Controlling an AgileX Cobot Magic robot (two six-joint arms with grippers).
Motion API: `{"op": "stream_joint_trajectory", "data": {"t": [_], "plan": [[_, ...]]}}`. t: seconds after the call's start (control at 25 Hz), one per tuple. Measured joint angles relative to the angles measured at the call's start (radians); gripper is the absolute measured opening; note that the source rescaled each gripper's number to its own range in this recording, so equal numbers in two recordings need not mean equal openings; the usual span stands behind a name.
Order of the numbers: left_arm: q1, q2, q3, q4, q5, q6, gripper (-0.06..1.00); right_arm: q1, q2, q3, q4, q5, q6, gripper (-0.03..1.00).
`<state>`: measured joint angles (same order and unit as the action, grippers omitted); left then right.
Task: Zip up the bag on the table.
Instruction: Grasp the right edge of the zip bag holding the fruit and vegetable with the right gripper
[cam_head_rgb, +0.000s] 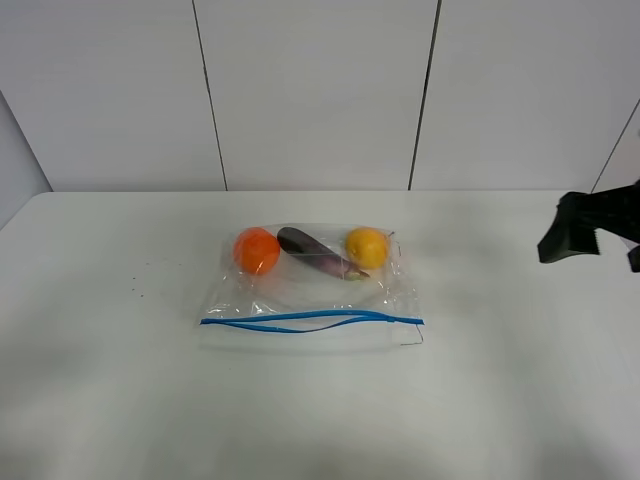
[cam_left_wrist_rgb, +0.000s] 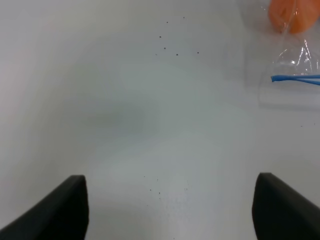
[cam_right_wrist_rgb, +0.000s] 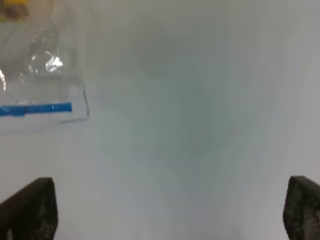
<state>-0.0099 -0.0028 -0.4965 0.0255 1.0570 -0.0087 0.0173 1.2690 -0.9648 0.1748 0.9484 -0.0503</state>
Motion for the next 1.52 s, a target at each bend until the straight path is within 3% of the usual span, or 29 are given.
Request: {"op": "stream_joint_trajectory", "data": {"t": [0.24,0.48,0.6,0.76,1.08,1.4,1.52], "plan": [[0.0,0.0,0.0,0.0,0.0,0.0,1.0,0.0,0.288,-0.004,0.275,-0.111,-0.203,1.0],[0.0,0.0,0.0,0.0,0.0,0.0,1.0,0.0,0.509,-0.004,0.642,-0.157,-0.543,1.0],[0.0,0.0,0.0,0.0,0.0,0.0,1.0,-0.014,0.615,-0.01,0.802,-0.123,-0.695,1.0],[0.0,0.0,0.0,0.0,0.0,0.0,1.0,-0.056,0.737,-0.062,0.942,0.003,-0.839,1.0],[0.0,0.0,0.0,0.0,0.0,0.0,1.0,-0.066,0.901,-0.212,0.998,0.159,-0.898,1.0],[0.0,0.0,0.0,0.0,0.0,0.0,1.0,-0.05,0.97,-0.222,1.008,0.177,-0.934,0.97],[0.0,0.0,0.0,0.0,0.0,0.0,1.0,-0.046,0.975,-0.222,1.03,0.18,-0.95,0.89]]}}
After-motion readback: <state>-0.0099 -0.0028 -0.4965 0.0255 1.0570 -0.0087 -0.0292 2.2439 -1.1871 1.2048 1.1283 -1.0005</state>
